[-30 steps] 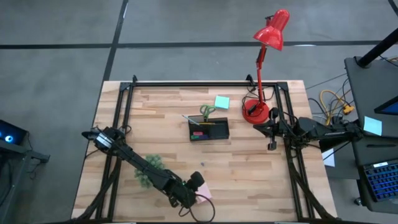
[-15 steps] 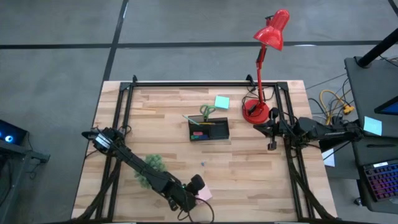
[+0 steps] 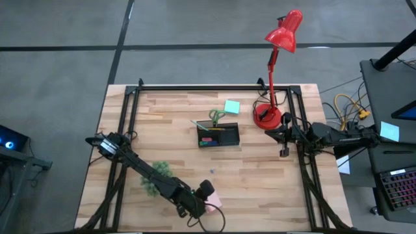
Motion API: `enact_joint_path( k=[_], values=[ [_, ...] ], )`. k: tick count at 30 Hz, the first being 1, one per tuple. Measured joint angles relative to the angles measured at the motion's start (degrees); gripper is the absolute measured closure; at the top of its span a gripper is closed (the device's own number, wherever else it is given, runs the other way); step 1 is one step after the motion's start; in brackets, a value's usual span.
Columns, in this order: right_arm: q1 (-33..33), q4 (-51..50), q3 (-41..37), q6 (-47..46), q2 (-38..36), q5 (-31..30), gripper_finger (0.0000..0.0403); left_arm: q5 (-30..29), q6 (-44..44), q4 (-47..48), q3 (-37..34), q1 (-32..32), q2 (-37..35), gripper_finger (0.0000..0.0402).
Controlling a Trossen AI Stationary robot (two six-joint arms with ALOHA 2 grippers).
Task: Pick and place office supplies into organizer
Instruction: Put the pink sticky notes into the black desk organizer
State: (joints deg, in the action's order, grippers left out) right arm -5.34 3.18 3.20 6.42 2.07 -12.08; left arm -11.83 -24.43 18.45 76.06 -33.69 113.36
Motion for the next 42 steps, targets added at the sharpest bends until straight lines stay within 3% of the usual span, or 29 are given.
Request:
enact_joint_path(
  k=[42],
  values=[
    [0.0,-0.4,0.0,0.2,0.0,0.0,0.0394,1.1,0.0,-1.1,1.2,1.4,2.5,0.029]
  ],
)
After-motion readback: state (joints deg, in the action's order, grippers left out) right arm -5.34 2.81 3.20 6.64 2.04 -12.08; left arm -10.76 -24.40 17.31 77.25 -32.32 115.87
